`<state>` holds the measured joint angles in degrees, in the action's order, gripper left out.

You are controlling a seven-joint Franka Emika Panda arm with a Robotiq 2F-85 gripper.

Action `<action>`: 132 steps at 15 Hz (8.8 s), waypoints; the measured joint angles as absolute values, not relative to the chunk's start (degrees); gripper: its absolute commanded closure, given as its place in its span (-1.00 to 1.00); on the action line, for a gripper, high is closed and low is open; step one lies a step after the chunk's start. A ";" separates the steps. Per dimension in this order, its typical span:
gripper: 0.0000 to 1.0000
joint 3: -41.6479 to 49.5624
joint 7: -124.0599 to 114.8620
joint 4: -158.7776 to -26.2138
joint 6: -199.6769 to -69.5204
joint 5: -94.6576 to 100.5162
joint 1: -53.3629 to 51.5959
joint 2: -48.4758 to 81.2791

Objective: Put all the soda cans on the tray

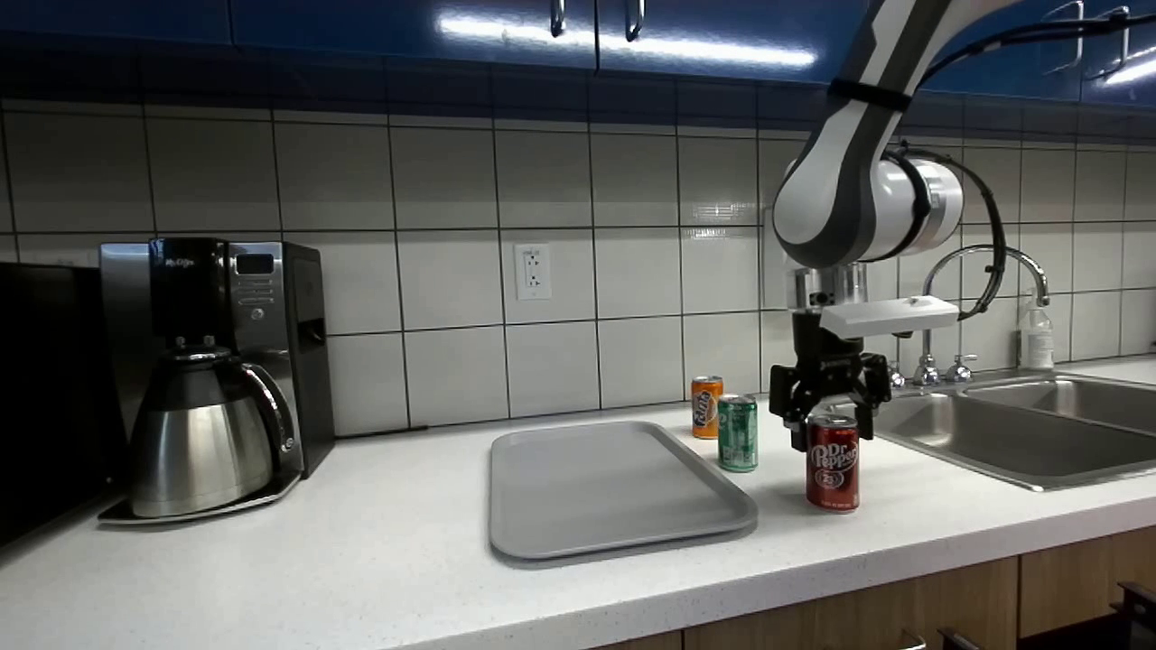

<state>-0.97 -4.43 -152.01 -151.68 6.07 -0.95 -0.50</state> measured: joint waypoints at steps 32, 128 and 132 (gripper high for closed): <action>0.24 -1.01 -4.27 -150.85 -154.11 6.01 -1.68 -0.37; -1.00 -5.90 4.50 -139.78 -152.71 6.04 -8.87 1.66; -1.00 -4.92 3.44 -139.80 -152.71 6.56 -8.05 1.60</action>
<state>-4.92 3.44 -139.80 -152.71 6.56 -8.05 1.60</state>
